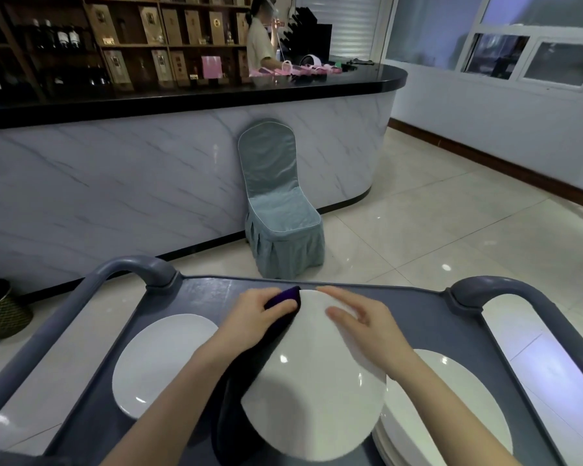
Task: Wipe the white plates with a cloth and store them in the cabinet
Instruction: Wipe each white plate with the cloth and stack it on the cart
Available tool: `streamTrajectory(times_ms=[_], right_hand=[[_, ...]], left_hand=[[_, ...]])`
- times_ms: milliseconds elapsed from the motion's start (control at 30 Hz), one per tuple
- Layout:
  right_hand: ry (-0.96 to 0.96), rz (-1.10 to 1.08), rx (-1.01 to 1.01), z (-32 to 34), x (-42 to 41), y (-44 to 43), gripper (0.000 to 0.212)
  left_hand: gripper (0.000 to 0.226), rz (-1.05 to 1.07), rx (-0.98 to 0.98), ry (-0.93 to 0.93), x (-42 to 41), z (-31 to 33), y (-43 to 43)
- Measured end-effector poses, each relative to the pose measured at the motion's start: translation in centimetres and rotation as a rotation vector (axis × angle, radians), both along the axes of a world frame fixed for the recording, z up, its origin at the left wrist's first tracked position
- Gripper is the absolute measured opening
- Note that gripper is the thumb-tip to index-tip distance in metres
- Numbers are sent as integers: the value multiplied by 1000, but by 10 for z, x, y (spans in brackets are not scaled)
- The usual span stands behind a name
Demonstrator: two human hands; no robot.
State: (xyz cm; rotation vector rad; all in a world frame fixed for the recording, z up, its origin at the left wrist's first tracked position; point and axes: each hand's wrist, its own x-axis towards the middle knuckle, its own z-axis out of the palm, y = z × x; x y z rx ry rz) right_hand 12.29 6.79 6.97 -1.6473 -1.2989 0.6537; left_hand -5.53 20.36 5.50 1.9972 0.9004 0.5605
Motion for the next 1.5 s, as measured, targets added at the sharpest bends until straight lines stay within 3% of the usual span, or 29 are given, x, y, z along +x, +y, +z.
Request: streamTrajectory(times_ms=[67,167,267,367,467,533,667,767,833,933,1033,1167,1233,1367,1500], right_hand=[[14,-22,20,6,4,2,33],[179,-249,150,2,2,-1,35],[262,-370,144,-11,-7,-6,37],[170,-226,39,-9,-1,-9,36],[-16,60,-97,4,3,-3,33],[-62,133,-130,10,8,3,33],[145,-198,77,14,13,9,33],[290,-607,263,-6,-22,15,33],[360,-734,265,-21,-44,15,30],[387,-608,165,-27,-37,13,25],[247,-409,72,-12,-2,14,26],[-49,79,-81,15,29,23,47],[-152,272,-174,19,24,29,43],[-137,315,-183,11,15,33,22],[-130,134,-147,-3,19,26,22]], left_hand=[[23,21,-45,-75,2,2,-3],[26,312,-261,-288,0,-14,-14],[35,526,-326,-179,-4,-33,-23],[34,296,-251,-137,-9,-31,-13],[30,-28,-130,7,-4,-19,-4],[26,-80,-129,-9,0,-16,-4],[29,399,-379,-344,4,-24,-18],[31,822,-566,-463,21,-37,-36],[30,951,-621,-515,28,-42,-43],[35,872,-568,-472,20,-44,-36],[34,712,-346,-329,7,-39,-23],[31,248,-161,-196,5,-14,-10],[33,17,-59,-79,11,-4,-7],[37,-70,-56,-34,13,-10,-9],[29,111,-272,-112,6,-30,-17]])
